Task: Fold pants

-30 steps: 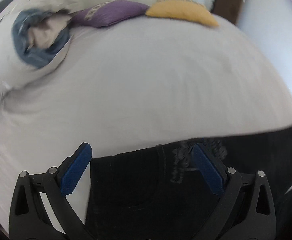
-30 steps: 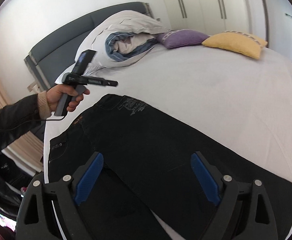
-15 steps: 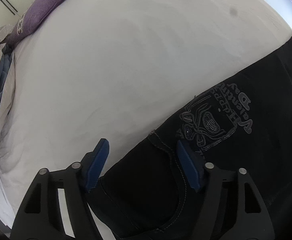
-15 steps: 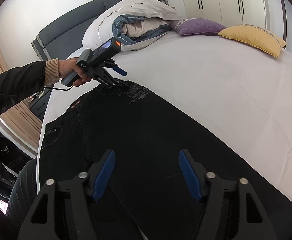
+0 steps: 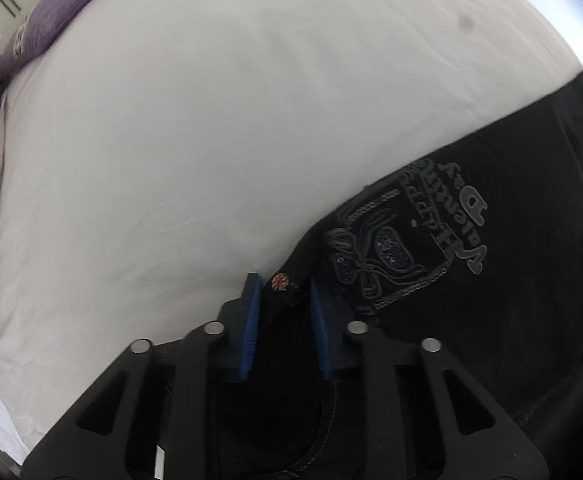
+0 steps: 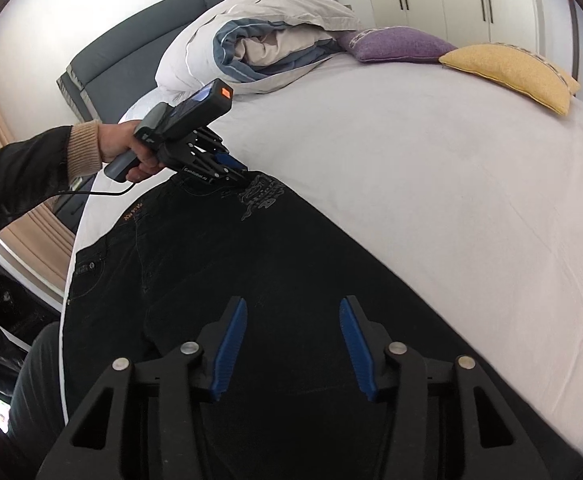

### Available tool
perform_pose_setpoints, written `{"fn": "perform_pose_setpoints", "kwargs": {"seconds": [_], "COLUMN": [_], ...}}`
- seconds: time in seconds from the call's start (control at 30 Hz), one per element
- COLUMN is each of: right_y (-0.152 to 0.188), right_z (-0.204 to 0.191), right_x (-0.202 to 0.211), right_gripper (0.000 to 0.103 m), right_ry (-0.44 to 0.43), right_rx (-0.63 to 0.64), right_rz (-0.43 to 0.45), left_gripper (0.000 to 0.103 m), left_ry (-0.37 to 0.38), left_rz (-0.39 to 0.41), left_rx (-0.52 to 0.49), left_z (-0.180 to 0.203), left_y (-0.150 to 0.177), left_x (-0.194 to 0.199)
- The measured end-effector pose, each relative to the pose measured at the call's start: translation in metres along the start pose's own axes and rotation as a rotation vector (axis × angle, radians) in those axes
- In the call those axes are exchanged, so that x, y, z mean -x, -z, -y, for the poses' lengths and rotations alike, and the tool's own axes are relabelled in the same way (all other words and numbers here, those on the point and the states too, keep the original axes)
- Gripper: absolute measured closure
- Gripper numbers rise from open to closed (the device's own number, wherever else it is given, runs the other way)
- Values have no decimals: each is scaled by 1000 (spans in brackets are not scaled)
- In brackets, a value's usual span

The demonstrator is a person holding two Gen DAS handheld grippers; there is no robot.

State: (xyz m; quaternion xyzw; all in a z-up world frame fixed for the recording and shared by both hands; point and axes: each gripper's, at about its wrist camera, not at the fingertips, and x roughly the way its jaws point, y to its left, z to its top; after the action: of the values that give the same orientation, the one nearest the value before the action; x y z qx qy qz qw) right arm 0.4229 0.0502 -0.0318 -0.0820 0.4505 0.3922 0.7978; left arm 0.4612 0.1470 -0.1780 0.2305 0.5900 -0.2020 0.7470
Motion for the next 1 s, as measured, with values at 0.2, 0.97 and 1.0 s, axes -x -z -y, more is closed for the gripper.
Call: {"fn": "perform_pose_setpoints", "kwargs": {"seconds": [0.2, 0.97, 1.0], "right_y": [-29, -89, -89], "right_z": [14, 15, 14], "right_x": [-29, -137, -135], "right_gripper": [59, 90, 94], "right_ry": [29, 13, 13], "right_rx": [54, 185, 189], "right_rz": [-42, -269, -268], "left_gripper": [94, 94, 94], "left_ry": [-67, -138, -136], "left_rz": [114, 321, 322], "left_rx": [1, -1, 0], "left_z": [8, 58, 57], "left_y": [11, 79, 80], "left_x": [16, 94, 94]}}
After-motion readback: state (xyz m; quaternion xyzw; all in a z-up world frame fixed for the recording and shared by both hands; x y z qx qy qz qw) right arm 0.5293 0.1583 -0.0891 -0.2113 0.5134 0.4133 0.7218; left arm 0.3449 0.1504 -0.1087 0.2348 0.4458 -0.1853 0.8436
